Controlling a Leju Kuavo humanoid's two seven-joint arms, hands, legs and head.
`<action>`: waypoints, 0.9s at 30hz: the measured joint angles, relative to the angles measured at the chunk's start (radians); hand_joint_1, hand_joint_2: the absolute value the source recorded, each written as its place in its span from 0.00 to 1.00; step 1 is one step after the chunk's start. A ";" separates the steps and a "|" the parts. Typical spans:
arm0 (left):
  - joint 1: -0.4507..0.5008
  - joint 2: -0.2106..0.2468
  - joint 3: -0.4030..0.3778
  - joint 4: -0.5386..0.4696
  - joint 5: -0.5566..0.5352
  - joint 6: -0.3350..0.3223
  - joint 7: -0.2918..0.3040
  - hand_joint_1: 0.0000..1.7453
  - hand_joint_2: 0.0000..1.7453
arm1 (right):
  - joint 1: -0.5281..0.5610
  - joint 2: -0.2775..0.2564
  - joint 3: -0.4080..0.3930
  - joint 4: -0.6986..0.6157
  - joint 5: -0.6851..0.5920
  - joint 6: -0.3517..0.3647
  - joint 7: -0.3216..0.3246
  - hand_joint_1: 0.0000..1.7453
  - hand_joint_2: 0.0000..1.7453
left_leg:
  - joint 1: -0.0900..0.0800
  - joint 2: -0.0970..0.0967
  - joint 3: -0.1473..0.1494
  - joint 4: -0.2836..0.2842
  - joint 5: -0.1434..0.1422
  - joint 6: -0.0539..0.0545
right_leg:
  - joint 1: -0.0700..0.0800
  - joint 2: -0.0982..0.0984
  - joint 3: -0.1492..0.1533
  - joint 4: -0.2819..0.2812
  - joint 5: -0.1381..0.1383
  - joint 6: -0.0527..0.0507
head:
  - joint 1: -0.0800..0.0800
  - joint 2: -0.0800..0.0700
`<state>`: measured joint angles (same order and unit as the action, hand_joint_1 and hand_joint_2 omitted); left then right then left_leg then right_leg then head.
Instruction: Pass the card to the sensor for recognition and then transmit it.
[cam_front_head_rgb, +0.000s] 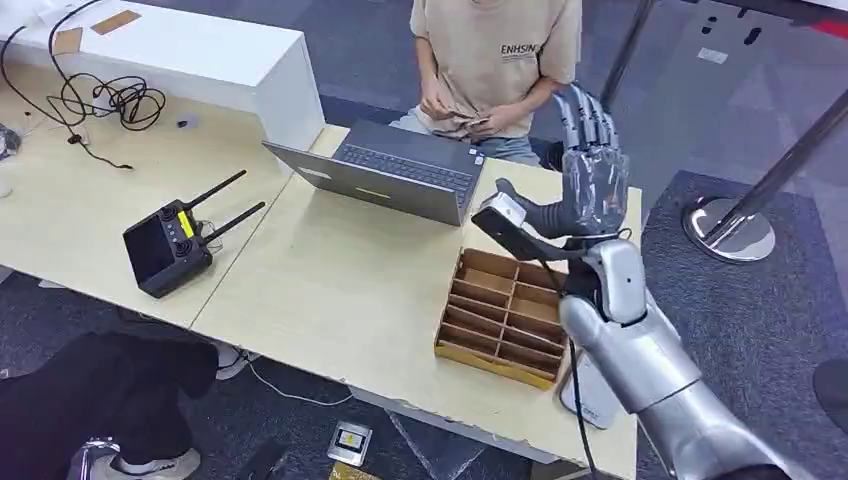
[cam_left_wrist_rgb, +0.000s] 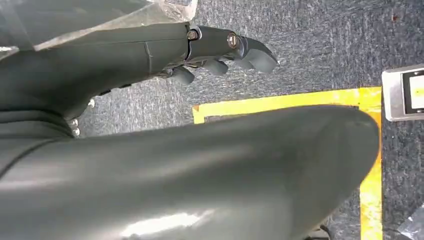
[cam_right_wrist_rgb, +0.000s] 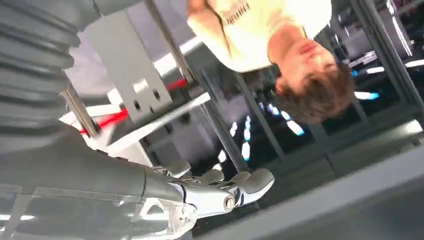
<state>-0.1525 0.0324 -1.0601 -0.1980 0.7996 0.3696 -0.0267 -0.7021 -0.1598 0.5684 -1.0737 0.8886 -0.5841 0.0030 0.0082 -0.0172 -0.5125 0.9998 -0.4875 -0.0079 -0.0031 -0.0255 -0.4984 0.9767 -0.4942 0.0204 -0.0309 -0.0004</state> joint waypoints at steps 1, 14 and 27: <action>0.003 0.001 0.000 0.000 0.003 0.002 -0.003 0.00 0.00 | 0.014 -0.010 -0.002 -0.028 -0.029 0.020 0.005 0.00 0.00 | 0.000 0.000 0.000 0.000 0.000 0.000 | 0.000 0.000 0.000 0.000 0.000 0.000 | 0.000 0.000; 0.028 0.010 0.005 0.005 0.038 0.015 -0.035 0.00 0.00 | 0.234 -0.157 -0.099 -0.456 -0.350 0.199 0.006 0.00 1.00 | 0.000 0.000 0.000 0.000 0.000 0.000 | 0.000 0.000 0.000 0.000 0.000 0.000 | 0.000 0.000; 0.030 0.012 0.006 0.006 0.048 0.020 -0.037 0.00 0.00 | 0.361 -0.225 -0.158 -0.639 -0.311 0.220 0.018 0.82 1.00 | 0.000 0.000 0.000 0.000 0.000 0.000 | 0.000 0.000 0.000 0.000 0.000 0.000 | 0.000 0.000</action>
<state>-0.1223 0.0443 -1.0544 -0.1919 0.8473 0.3895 -0.0633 -0.3406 -0.3849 0.4105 -1.7125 0.5779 -0.3643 0.0210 0.0081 -0.0170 -0.5123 0.9997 -0.4878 -0.0081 -0.0032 -0.0253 -0.4983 0.9764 -0.4942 0.0203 -0.0313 -0.0004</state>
